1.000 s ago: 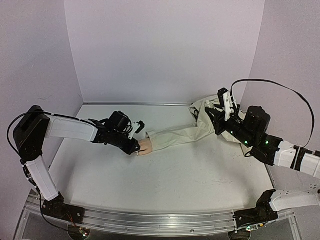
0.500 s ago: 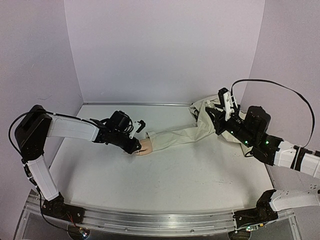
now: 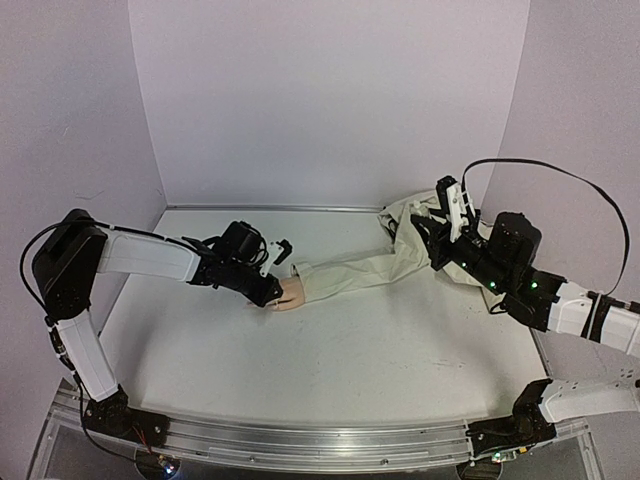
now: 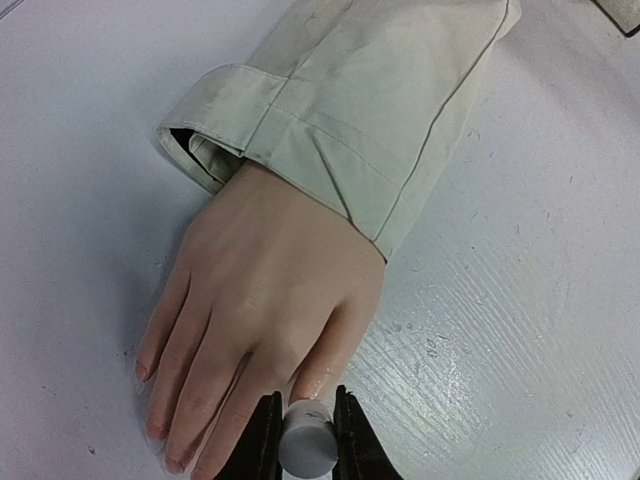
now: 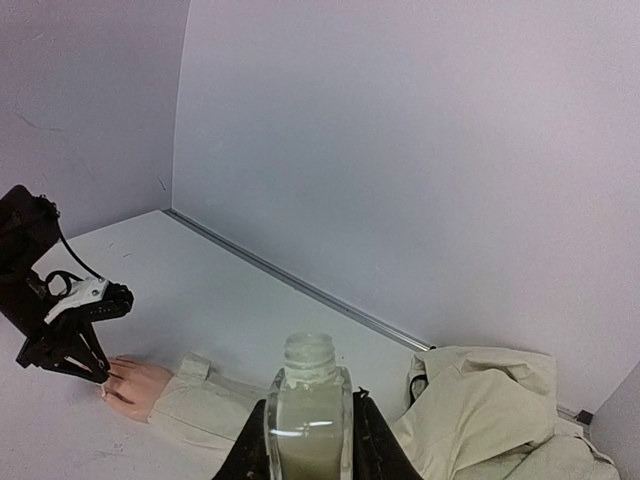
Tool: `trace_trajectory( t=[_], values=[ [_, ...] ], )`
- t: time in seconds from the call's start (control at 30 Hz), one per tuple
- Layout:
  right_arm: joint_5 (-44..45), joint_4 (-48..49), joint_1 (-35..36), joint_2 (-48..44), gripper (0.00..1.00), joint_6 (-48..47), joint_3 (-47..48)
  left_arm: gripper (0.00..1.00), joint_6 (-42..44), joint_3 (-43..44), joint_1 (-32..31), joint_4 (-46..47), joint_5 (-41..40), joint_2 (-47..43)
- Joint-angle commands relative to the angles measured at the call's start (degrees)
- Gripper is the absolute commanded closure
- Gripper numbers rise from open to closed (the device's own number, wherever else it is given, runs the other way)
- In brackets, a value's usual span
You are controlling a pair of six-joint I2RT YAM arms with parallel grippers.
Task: Paint the nails
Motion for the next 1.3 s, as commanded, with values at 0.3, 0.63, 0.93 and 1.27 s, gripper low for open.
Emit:
trace_trajectory(
  t=[0.3, 0.63, 0.93, 1.27],
  values=[
    [-0.7, 5.2, -0.5, -0.7, 1.0, 0.8, 0.2, 1.0, 1.8, 1.3, 0.0, 2.5, -1.0, 0.3],
    [-0.9, 5.3, -0.5, -0.8, 1.0, 0.9, 0.1, 1.0, 2.2, -0.5, 0.0, 2.5, -2.8, -0.9],
    [-0.9, 5.2, -0.5, -0.7, 1.0, 1.0, 0.1, 1.0, 1.9, -1.3, 0.0, 2.5, -2.9, -1.4],
    [-1.3, 5.3, -0.7, -0.4, 1.0, 1.1, 0.3, 1.0, 2.0, -3.1, 0.0, 2.4, -4.9, -3.3]
  ],
)
